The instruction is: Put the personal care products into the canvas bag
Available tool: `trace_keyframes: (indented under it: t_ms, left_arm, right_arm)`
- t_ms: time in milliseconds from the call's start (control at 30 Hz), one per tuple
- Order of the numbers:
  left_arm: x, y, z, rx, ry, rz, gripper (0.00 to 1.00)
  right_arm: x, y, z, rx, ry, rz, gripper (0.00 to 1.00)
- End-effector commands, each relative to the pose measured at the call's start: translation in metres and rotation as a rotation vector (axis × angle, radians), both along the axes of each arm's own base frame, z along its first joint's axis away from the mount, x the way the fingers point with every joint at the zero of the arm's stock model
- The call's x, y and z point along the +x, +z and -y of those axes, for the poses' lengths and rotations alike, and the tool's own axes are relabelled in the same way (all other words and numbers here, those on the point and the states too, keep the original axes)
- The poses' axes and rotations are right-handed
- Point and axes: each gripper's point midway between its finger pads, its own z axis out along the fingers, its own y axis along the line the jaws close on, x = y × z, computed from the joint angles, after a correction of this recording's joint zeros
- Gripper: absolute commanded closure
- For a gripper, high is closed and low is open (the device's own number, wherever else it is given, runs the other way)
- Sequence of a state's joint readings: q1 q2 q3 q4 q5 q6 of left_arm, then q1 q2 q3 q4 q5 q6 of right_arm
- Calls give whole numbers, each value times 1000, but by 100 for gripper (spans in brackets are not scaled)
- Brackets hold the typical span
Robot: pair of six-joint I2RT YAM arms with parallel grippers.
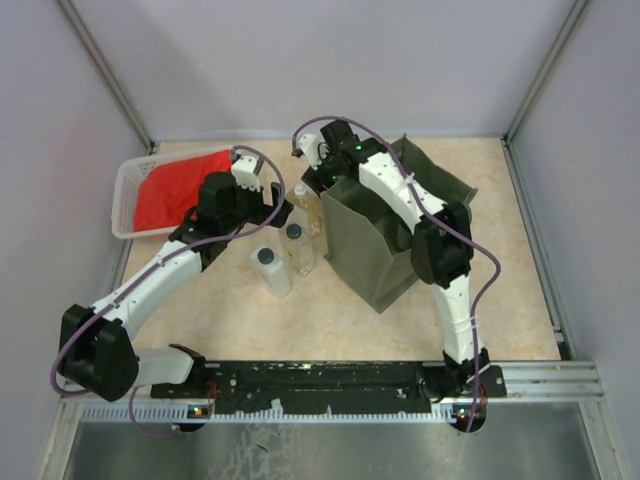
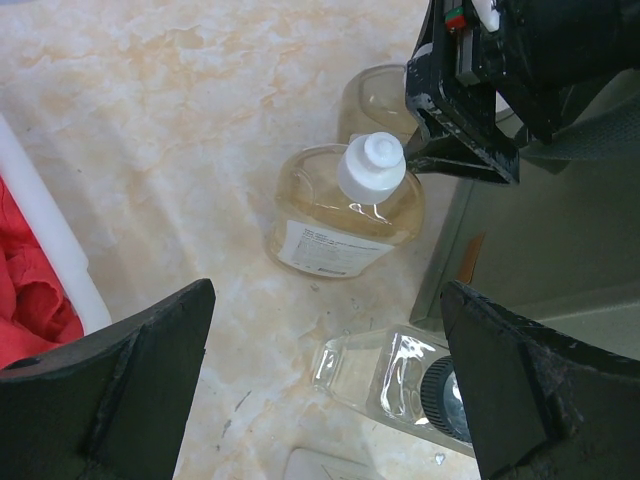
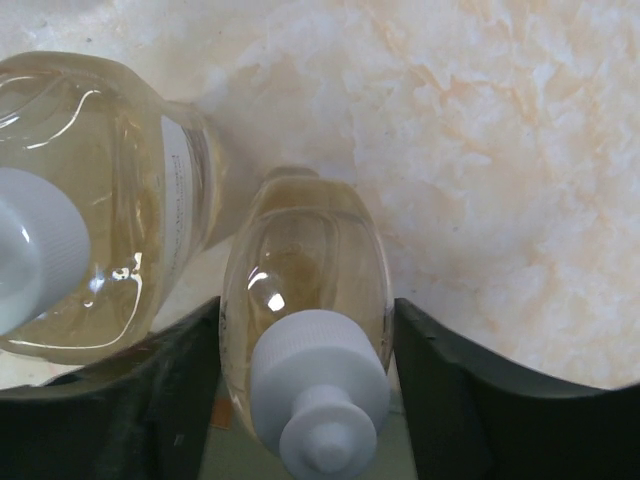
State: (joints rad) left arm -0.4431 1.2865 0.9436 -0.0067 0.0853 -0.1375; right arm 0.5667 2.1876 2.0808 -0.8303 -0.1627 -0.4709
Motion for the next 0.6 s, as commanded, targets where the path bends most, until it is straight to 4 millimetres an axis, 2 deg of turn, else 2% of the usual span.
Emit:
trace_keyframes:
  t_ms: [0,133,267,400,467,567]
  left_arm:
    - [4,7,0,-10,9,28,0]
    - [4,6,0,-8,6,24,0]
    - [4,7,0,-9,6,27,0]
    - [4,7,0,-9,6,28,0]
    - [5,8,0,-8,7,30,0]
    - [4,8,0,-10,7,28,0]
  right_arm:
    - [8,13,-13,44,18,68,49]
    - [10,14,-14,67,2,91,80]
    - [14,19,-11,75,-31,119,98]
    - [33,39,3,54,-154,215,100]
    - [40,60,6,71,-199,265,100]
    - [47,102,9,128,-254,347,100]
